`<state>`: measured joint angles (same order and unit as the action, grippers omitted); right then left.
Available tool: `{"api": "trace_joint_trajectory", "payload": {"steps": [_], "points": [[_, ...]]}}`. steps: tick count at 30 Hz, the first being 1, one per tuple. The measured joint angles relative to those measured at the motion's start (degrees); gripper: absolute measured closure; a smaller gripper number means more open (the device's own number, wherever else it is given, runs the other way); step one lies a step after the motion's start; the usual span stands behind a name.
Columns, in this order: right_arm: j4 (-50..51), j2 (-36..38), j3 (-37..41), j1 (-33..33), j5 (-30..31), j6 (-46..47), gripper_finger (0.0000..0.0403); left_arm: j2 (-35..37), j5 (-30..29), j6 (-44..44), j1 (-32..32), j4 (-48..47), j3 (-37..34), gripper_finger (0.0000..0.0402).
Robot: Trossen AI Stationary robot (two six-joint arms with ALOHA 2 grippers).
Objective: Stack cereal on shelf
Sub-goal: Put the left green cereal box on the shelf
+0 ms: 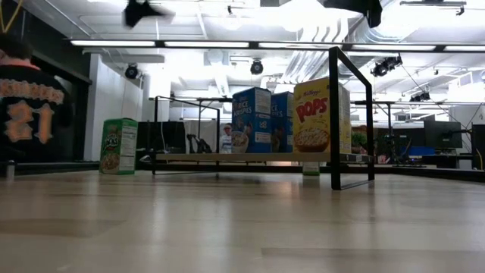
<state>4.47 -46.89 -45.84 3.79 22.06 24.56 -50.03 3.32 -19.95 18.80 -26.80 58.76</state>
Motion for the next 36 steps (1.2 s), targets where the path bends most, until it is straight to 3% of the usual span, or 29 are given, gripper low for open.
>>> {"api": "trace_joint_trajectory", "payload": {"steps": [4,9,14,19,36], "points": [[0.0,0.0,0.0,0.0,0.0,0.1,0.0182,-6.0,-1.5,11.9,9.8,-29.8,7.9,0.014],[0.0,0.0,0.0,0.0,0.0,1.0,0.0182,-10.7,-1.7,35.9,18.4,-48.7,9.4,0.014],[0.0,0.0,0.0,0.0,0.6,1.0,0.0182,-14.0,-7.8,57.1,21.9,-48.7,9.5,0.014],[0.0,0.0,0.0,0.0,0.9,0.9,0.0182,-18.6,-7.9,69.1,23.6,-46.2,9.5,0.014],[0.5,0.0,0.0,0.0,0.9,1.8,0.0182,-32.6,-9.4,77.7,25.3,-42.5,9.5,0.014]]}}
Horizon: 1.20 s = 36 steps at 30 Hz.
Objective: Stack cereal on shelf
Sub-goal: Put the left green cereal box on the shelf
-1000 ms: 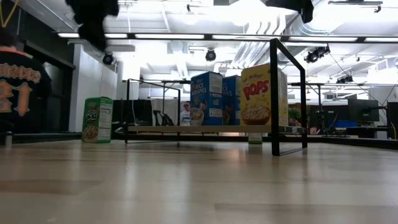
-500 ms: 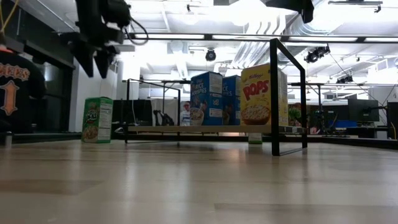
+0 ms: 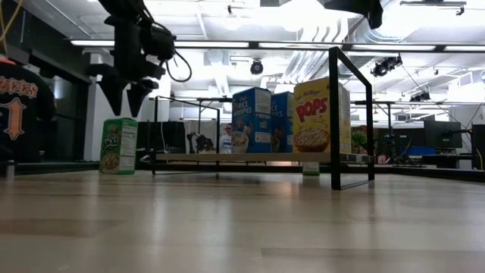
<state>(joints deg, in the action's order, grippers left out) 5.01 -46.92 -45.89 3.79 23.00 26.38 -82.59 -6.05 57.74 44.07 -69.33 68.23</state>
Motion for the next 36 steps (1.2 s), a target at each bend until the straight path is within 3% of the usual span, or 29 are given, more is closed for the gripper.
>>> {"api": "trace_joint_trajectory", "payload": {"steps": [12,36], "points": [[0.4,0.0,0.0,0.0,0.0,0.7,0.0182,-3.1,-0.6,4.5,0.7,-0.9,0.0,0.014],[0.5,0.0,0.0,0.0,0.0,0.8,0.0182,-7.7,-0.7,0.9,0.9,-1.6,-0.1,0.0148]]}}
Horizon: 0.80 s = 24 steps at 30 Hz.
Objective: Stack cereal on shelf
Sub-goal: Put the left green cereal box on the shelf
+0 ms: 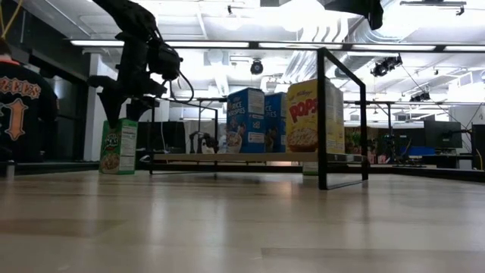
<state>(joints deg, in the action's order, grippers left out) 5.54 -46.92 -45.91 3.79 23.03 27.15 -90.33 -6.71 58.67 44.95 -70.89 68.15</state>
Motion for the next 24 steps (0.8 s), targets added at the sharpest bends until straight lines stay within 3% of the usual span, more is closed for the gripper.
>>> {"api": "trace_joint_trajectory", "payload": {"steps": [12,18,24], "points": [[0.0,0.0,0.0,0.0,0.0,-0.1,0.0182,0.4,-0.5,-1.1,0.0,0.0,0.0,0.0239],[0.0,0.0,0.0,0.0,0.0,-0.1,0.0182,2.0,-0.5,-8.0,0.0,-0.1,0.0,0.0274],[0.0,0.0,0.0,0.0,0.0,-0.2,0.0182,4.6,-0.2,-15.4,0.0,-4.8,0.0,0.0281]]}}
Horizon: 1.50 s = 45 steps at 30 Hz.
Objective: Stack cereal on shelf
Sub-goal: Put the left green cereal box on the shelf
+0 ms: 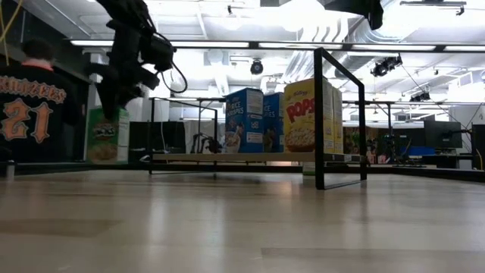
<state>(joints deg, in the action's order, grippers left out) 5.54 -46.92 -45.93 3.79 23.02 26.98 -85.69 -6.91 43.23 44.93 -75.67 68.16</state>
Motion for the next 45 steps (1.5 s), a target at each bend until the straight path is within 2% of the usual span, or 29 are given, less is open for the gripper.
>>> {"api": "trace_joint_trajectory", "payload": {"steps": [6,13,19,22,27,35,40,45], "points": [[0.0,0.0,0.0,0.0,0.0,0.0,0.0182,2.5,2.5,-8.2,-0.8,-7.5,0.0,0.0281],[0.6,0.0,0.0,0.0,0.0,0.0,0.0182,5.7,11.0,-14.9,-6.6,-9.2,1.0,0.0281],[1.6,0.0,0.0,0.0,0.0,-0.5,0.0182,5.5,11.3,-14.2,-15.1,-10.2,11.3,0.0281],[2.0,0.0,0.0,0.0,0.0,-0.5,0.0182,3.9,8.7,-11.0,-18.4,-9.3,18.8,0.0281],[2.0,0.0,0.0,0.0,0.0,-0.4,0.0182,-2.0,2.2,-6.0,-20.6,-6.2,29.8,0.0281],[2.0,0.0,0.0,0.0,0.0,0.0,0.0182,-16.3,-2.3,2.7,-20.2,-2.3,42.1,0.0281],[2.0,0.0,0.0,0.0,0.0,0.0,0.0182,-23.4,-3.0,9.4,-20.2,-0.3,45.3,0.0281],[2.0,0.0,0.0,0.0,0.0,0.2,0.0182,-28.8,-7.5,10.7,-19.9,-0.3,45.7,0.0281]]}}
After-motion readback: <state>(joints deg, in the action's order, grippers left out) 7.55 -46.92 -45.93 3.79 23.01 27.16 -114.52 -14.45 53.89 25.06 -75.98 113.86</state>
